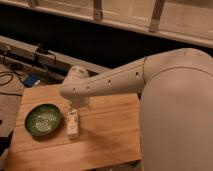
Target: Place the bottle in the ceramic bowl
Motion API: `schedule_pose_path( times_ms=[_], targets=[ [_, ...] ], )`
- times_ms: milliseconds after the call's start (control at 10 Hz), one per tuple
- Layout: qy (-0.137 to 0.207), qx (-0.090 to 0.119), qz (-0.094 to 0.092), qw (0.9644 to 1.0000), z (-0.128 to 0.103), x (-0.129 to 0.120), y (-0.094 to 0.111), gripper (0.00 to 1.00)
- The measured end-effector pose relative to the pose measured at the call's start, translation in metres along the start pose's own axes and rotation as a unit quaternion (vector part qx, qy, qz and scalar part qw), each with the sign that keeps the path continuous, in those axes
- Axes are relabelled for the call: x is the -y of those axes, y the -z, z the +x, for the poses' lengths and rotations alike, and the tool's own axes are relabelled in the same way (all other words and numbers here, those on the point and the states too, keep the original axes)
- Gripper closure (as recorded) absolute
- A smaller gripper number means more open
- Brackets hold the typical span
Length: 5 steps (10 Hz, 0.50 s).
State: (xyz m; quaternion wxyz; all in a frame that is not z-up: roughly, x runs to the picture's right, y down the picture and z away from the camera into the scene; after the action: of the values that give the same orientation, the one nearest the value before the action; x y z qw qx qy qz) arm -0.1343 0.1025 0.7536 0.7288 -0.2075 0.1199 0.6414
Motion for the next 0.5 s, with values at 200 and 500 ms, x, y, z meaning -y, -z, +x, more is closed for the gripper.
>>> schedule_pose_path(
  times_ms=[200, 500],
  targets=[
    [0.000, 0.000, 0.000, 1.0000, 0.0000, -0.0006, -0.0003, 0.35],
    [0.002, -0.011, -0.003, 0.9999, -0.0028, -0.0008, -0.0054, 0.35]
  ],
)
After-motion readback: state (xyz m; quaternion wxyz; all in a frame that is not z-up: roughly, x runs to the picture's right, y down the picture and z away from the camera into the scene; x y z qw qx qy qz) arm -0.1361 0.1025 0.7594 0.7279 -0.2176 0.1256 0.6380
